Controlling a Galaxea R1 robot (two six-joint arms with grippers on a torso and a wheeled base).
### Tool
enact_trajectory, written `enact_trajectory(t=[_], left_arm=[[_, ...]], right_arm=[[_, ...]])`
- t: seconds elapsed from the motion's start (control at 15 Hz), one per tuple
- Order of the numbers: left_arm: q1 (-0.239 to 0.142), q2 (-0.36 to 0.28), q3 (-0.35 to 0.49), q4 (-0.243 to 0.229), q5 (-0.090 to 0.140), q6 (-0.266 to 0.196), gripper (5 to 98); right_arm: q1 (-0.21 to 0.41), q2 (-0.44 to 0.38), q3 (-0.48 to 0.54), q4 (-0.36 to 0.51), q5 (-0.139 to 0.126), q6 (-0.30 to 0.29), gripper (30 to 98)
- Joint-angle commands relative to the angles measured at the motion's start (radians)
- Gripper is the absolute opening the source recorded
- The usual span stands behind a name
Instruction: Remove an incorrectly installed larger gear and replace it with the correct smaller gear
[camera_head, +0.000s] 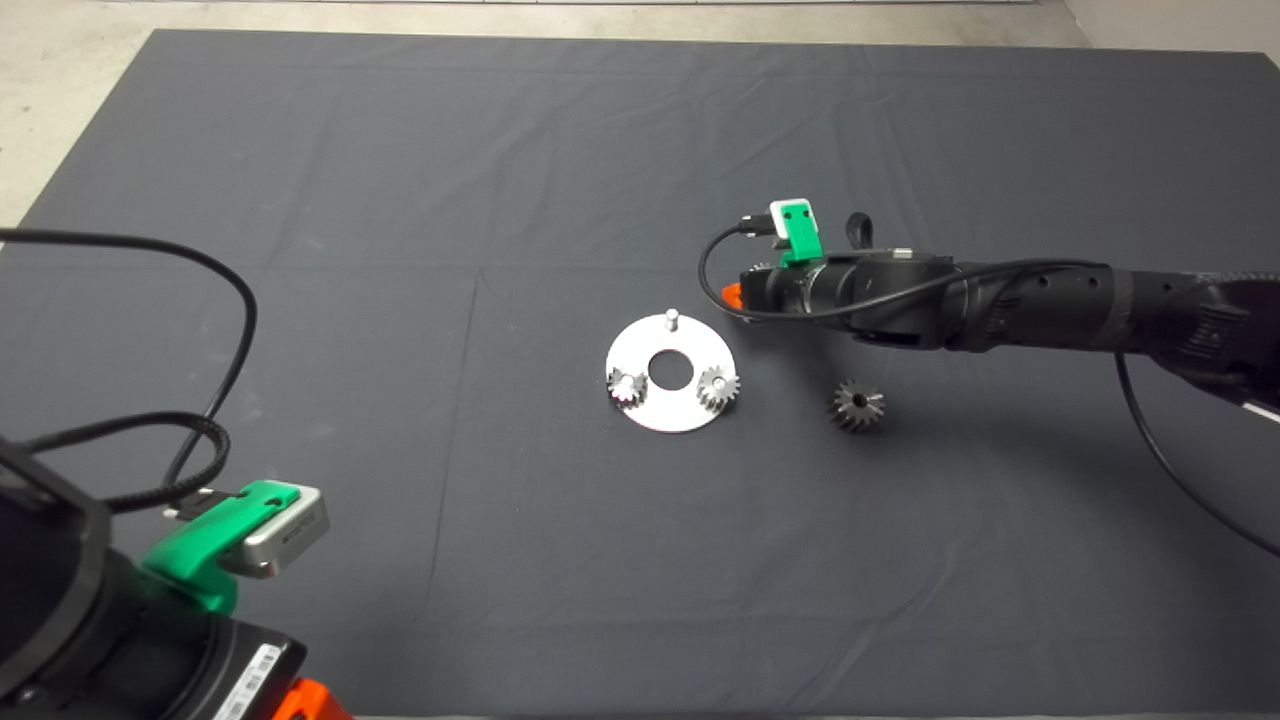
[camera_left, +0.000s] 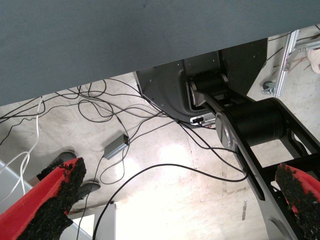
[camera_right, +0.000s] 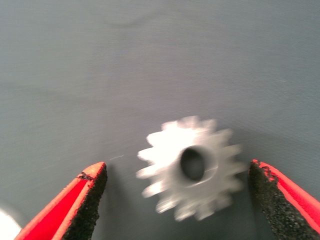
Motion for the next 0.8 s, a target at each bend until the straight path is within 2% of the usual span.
enact_trajectory(t=[0.0,0.13,0.33,0.47,0.73], left_arm=[[-0.005,-0.004,0.017,-0.008,0.002,-0.005,97.7],[-0.005,-0.004,0.018,-0.008,0.002,-0.006,97.7],[-0.004,-0.005,0.017,-0.008,0.002,-0.005,97.6],[-0.003,-0.004,0.018,-0.008,0.002,-0.007,97.7],[0.016,-0.004,0.017,-0.007,0.002,-0.007,97.7]], right_arm=[[0.015,-0.004,0.007,-0.064,0.001,-0.001,75.1],[0.015,-0.004,0.009,-0.102,0.001,-0.004,73.0],[0.015,-0.001,0.010,-0.104,0.001,-0.005,70.7],[0.015,-0.001,0.010,-0.105,0.001,0.001,65.9],[0.015,0.001,0.020,-0.103,-0.001,0.007,65.3]])
